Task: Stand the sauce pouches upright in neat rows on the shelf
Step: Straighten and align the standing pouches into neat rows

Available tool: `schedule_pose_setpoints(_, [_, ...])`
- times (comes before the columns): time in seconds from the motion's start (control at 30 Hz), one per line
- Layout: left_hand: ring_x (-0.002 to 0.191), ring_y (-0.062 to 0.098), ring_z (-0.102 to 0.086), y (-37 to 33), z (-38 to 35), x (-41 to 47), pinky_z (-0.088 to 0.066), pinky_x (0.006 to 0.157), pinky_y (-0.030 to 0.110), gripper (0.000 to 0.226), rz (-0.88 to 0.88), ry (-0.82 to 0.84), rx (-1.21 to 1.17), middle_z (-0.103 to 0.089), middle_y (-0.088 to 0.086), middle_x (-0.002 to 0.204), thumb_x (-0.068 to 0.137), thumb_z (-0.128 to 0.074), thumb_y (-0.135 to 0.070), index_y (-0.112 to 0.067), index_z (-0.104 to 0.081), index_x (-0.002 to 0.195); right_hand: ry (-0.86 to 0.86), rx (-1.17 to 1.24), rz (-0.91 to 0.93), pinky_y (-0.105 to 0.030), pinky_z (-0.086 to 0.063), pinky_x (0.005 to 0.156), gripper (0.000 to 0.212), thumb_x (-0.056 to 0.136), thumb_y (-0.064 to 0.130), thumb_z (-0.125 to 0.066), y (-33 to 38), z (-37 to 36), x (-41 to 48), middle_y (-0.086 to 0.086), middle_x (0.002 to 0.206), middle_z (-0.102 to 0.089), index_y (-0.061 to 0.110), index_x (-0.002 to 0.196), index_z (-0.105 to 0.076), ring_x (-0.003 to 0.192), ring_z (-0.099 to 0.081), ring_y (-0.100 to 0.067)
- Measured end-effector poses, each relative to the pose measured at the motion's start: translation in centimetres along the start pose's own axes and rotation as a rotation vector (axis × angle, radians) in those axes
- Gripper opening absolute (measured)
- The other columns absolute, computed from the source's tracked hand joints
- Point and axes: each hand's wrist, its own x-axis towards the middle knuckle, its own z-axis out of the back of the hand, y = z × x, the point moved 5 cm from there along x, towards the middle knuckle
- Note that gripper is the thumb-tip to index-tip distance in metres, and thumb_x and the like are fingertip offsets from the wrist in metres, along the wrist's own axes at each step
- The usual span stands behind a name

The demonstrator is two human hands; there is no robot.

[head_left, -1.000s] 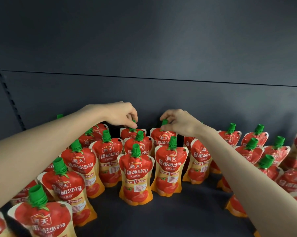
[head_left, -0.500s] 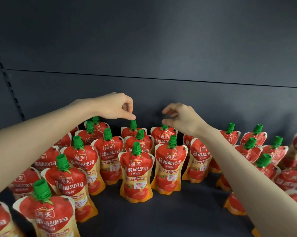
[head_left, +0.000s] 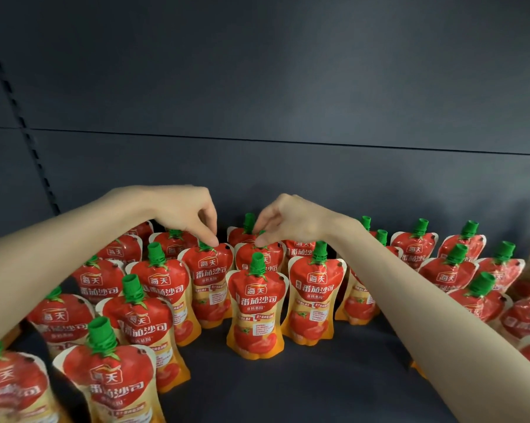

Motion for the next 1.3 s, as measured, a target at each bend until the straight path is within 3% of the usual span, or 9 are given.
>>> schedule_pose_setpoints(0.27, [0.068,0.003,-0.067,-1.4,-0.2,0.8,-0.052,0.067,0.018,0.017,-0.058,-0.036,0.04,-0.073,-0.011,0.073,0.078,-0.071,-0.036,-0.02,-0.076,0.081,-0.077,-0.021,-0.016,-0.019,-0.049,0.088,0.015,0.082,0.019,-0.07,-1.6,1.4,-1.3,0.002,0.091,-0.074,0.016,0.097,-0.073,0.087,-0.067,-0.005])
schedule_pose_setpoints(0.4, [0.064,0.008,-0.069,-2.5,-0.3,1.9,-0.056,0.063,0.023,0.014,-0.081,-0.069,-0.016,-0.073,-0.004,0.072,0.081,-0.07,-0.027,-0.013,-0.074,0.084,-0.086,-0.025,-0.05,-0.016,-0.05,0.087,0.015,0.082,0.017,-0.071,-2.6,2.2,-2.0,0.002,0.092,-0.074,0.014,0.096,-0.074,0.086,-0.067,-0.002])
schedule_pose_setpoints(0.53, [0.067,0.01,-0.07,-3.5,-0.5,2.8,-0.059,0.066,0.026,0.012,-0.108,-0.073,-0.072,-0.073,-0.001,0.074,0.082,-0.07,-0.021,-0.01,-0.074,0.085,-0.104,-0.032,-0.063,-0.003,-0.046,0.072,0.012,0.082,0.016,-0.07,-3.3,2.9,-2.7,0.017,0.078,-0.069,0.014,0.094,-0.074,0.073,-0.063,0.01])
schedule_pose_setpoints(0.8, [0.071,0.01,-0.07,-4.7,-0.8,3.4,-0.057,0.069,0.023,0.013,-0.163,-0.081,-0.115,-0.073,-0.001,0.079,0.08,-0.071,-0.022,-0.013,-0.073,0.089,-0.107,0.011,-0.109,-0.019,-0.048,0.088,0.013,0.081,0.021,-0.071,-4.9,3.1,-3.3,0.009,0.089,-0.072,0.019,0.094,-0.074,0.088,-0.065,-0.001])
schedule_pose_setpoints(0.97, [0.081,0.009,-0.071,-3.5,-1.3,2.7,-0.056,0.072,0.021,0.017,-0.101,0.068,-0.374,-0.074,-0.001,0.086,0.082,-0.069,-0.015,-0.01,-0.071,0.098,-0.074,0.111,-0.14,-0.027,-0.05,0.092,0.017,0.084,0.027,-0.067,-5.8,2.4,-3.4,0.006,0.097,-0.072,0.02,0.098,-0.072,0.093,-0.065,-0.006])
schedule_pose_setpoints(1.07, [0.087,0.005,-0.069,-2.8,-1.1,2.4,-0.056,0.079,0.024,0.018,-0.066,0.1,-0.374,-0.074,-0.008,0.088,0.085,-0.065,-0.017,-0.014,-0.07,0.102,-0.06,0.143,-0.142,-0.033,-0.052,0.093,0.022,0.087,0.026,-0.064,-6.0,2.2,-3.4,0.0,0.103,-0.072,0.015,0.105,-0.071,0.097,-0.066,-0.013])
schedule_pose_setpoints(1.3, [0.083,0.014,-0.071,-3.2,-1.3,2.7,-0.058,0.076,0.027,0.013,-0.078,0.013,-0.405,-0.074,0.001,0.089,0.088,-0.061,-0.011,-0.009,-0.07,0.097,-0.107,0.115,-0.114,-0.032,-0.054,0.091,0.019,0.086,0.024,-0.065,-6.2,2.5,-3.6,0.003,0.099,-0.072,0.017,0.103,-0.072,0.093,-0.067,-0.009])
